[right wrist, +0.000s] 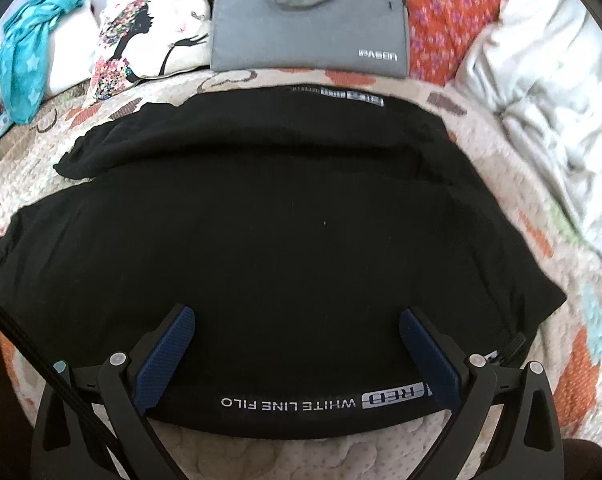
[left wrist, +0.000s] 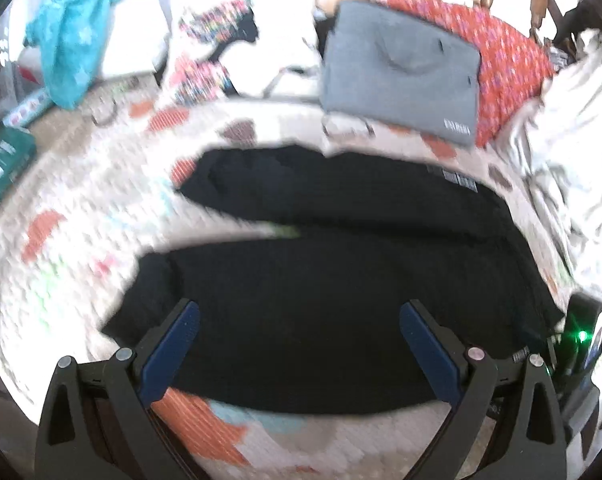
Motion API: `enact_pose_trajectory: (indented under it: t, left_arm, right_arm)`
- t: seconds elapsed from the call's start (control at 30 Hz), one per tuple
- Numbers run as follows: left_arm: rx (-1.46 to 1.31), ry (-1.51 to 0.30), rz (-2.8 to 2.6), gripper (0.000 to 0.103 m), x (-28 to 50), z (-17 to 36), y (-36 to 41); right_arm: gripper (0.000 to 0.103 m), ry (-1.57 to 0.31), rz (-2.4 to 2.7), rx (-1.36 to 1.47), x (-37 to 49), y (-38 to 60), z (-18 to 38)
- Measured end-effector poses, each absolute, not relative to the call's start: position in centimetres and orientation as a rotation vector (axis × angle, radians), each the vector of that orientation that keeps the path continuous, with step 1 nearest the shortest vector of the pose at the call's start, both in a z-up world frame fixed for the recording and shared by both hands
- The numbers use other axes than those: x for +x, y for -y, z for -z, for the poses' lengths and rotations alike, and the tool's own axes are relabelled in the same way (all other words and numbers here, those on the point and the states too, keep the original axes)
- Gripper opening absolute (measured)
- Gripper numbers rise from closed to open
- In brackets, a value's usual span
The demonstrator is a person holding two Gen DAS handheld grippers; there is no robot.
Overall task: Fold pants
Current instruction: 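Lower both grippers onto the sweatpants waistband and close them on it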
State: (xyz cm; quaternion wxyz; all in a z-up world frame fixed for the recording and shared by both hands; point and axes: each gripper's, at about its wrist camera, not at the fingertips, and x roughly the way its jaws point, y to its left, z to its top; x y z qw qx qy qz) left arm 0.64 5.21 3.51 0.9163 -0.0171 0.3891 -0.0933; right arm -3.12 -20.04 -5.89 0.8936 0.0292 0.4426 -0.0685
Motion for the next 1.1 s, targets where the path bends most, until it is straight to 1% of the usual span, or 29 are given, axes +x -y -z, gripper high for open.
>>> enact_pose_trajectory:
  t: [0.1,0.23,0.4,0.43,0.47,0.53,0.67,0.77,0.9,1.1]
  left_arm:
    - [-0.029,-0.748,0.15,0.1,1.7,-4.8,-7.1]
    - [0.0,-0.743,0.111,0.1,3.3,-6.1,-9.4]
    - [-0.006,-0.705,0.058,0.1,3.5,-7.2,-10.8]
    - [-0.005,-0.7,0.046,0.1,3.5,-7.2,-11.0]
    - [-0.006,-0.697,0.04,0.1,3.7,-7.2,-11.1]
    - [-0.02,-0.71,0.057,0.1,4.1,-6.9,-11.3]
    - [-0.115,-0.781,0.14,0.1,6.9,-6.5,-12.5]
    - [-0.183,-0.856,0.195,0.1,10.7,-6.7,-13.5]
    - [-0.184,-0.871,0.189,0.1,14.7,-7.1,-13.8]
    - [-0.102,-0.86,0.18,0.1,19.2,-7.1,-12.9]
  right_arm:
    - [0.103,-0.961,0.107,0.063,-2.8,20.3,5.8]
    - [0.103,-0.972,0.066,0.043,-2.7,20.5,5.8]
    - [0.103,-0.998,0.053,0.022,-2.4,20.4,5.4]
    - [0.1,-1.005,0.052,0.025,-2.3,20.5,5.1]
    - [0.092,-1.006,0.045,0.03,-2.3,20.6,4.5]
    - [0.085,-0.996,0.02,0.034,-2.3,20.8,3.2]
    - [0.085,-0.901,-0.041,0.006,-1.6,22.1,-1.6]
    - [0.086,-0.895,-0.094,0.029,0.8,23.6,-4.1]
    - [0.086,-0.912,-0.058,0.006,5.2,25.5,-5.3]
    - [0.086,-0.952,-0.04,0.02,11.7,27.3,-4.5]
